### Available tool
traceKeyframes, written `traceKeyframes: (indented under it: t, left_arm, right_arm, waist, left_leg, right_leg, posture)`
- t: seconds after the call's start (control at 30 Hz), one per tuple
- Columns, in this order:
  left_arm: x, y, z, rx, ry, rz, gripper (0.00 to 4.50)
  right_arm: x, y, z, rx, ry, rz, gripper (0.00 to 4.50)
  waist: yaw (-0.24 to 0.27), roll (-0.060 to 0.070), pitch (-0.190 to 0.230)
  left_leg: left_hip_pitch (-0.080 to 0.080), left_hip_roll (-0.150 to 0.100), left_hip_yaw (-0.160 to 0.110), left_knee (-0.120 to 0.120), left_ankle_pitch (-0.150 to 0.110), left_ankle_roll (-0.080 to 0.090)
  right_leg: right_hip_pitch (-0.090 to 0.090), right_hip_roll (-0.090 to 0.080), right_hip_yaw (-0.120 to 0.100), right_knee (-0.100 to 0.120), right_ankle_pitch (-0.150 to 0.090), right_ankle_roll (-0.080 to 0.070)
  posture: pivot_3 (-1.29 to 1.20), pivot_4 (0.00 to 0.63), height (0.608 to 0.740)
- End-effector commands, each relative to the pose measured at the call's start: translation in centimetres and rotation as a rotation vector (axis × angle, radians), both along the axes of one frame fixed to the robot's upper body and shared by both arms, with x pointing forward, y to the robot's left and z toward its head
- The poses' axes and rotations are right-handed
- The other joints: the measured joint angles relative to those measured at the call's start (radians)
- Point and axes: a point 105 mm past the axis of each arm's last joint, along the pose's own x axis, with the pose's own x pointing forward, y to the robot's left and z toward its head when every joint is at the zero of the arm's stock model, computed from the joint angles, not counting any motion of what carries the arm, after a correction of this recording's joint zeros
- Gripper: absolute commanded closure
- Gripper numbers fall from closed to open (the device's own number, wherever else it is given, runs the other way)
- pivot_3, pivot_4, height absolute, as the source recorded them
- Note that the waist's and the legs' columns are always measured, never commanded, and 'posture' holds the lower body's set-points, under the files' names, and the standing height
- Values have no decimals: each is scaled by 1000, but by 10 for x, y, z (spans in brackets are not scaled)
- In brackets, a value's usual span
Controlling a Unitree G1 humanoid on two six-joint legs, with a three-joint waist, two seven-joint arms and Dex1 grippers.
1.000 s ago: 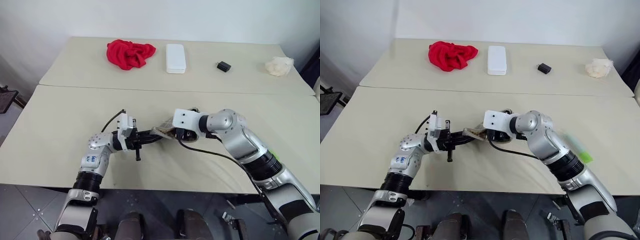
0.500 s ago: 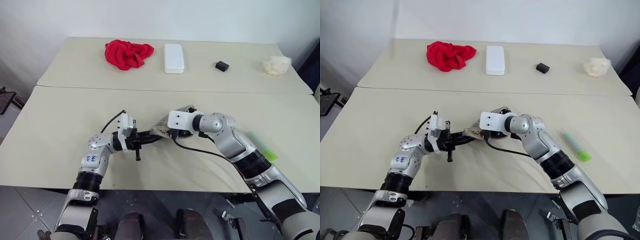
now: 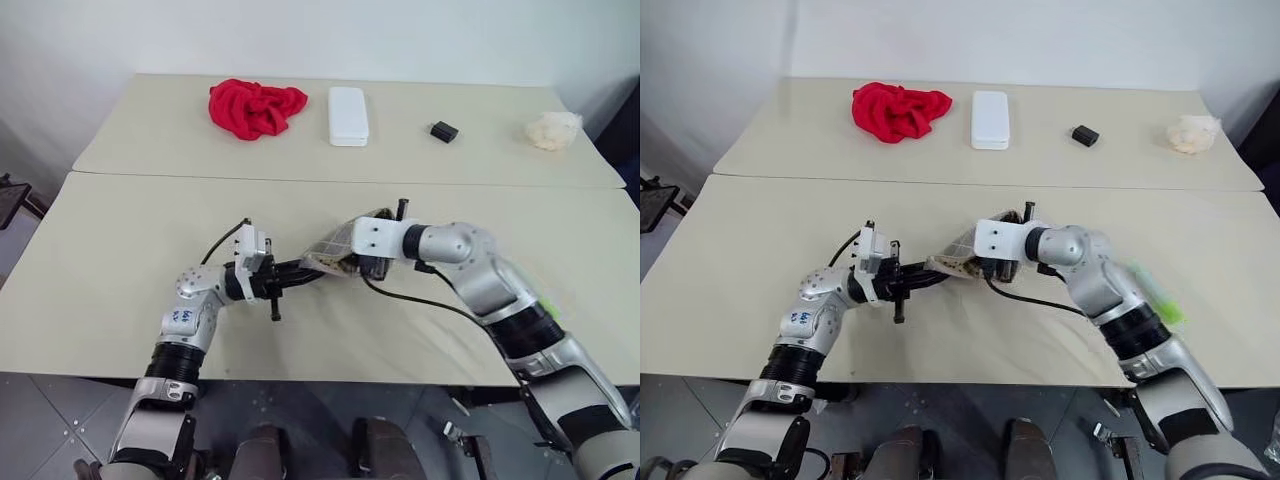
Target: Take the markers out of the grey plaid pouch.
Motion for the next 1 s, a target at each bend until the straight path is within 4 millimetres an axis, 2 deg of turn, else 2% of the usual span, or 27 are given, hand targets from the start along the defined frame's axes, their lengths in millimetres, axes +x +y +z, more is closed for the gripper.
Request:
traceKeyframes:
  t: [0.03,0.23,0.57,0.63,0.73,0.8,0.93,1.0]
  left_arm:
    - [0,5,16,-24,-69,17,4500]
    - [-1,10,17,-20,-67,30,4500]
    - [-2,12,17,-5,-64,20,4500]
    - [-3,12,16,1,-60,15,4500]
    - [-4,10,16,3,-56,2,4500]
    - [-5,8,16,1,-57,-6,4500]
    - [-5,7,17,-1,-50,-22,4500]
    - [-6,6,16,-3,-44,-31,4500]
  right_arm:
    - [-23,-2,22,75,-16,154,4469]
    - [-29,-20,26,111,-36,196,4469]
    - [-29,-16,27,149,-38,190,4469]
    - [-26,-12,25,197,18,148,4469]
    - [-14,1,25,223,37,70,3860]
    - [-4,7,30,221,-13,26,3189]
    - [9,16,27,139,-43,-22,1863]
    - [12,21,25,117,-39,-30,1863]
  waist:
    - [-1,0,0]
    - [-1,0,0]
    - [0,0,0]
    - [-1,0,0]
    - [-1,0,0]
    - [-3,0,0]
    - [-1,0,0]
    - [-1,0,0]
  left_leg:
    - [0,0,0,0,0,0]
    - [0,0,0,0,0,0]
    - [0,0,0,0,0,0]
    - [0,0,0,0,0,0]
    - [0,0,0,0,0,0]
    - [0,0,0,0,0,0]
    - [0,0,0,0,0,0]
    - [0,0,0,0,0,0]
  right_leg:
    - [0,0,0,0,0,0]
    - [0,0,0,0,0,0]
    - [0,0,0,0,0,0]
    - [0,0,0,0,0,0]
    - [0,0,0,1,0,0]
    - [0,0,0,1,0,0]
    - [-1,0,0,1,0,0]
    - [0,0,0,1,0,0]
  posture:
    - [0,150,740]
    - [0,150,740]
    - [0,150,740]
    - [0,150,740]
    - [0,150,740]
    - [0,150,740]
    - [0,150,740]
    - [0,150,740]
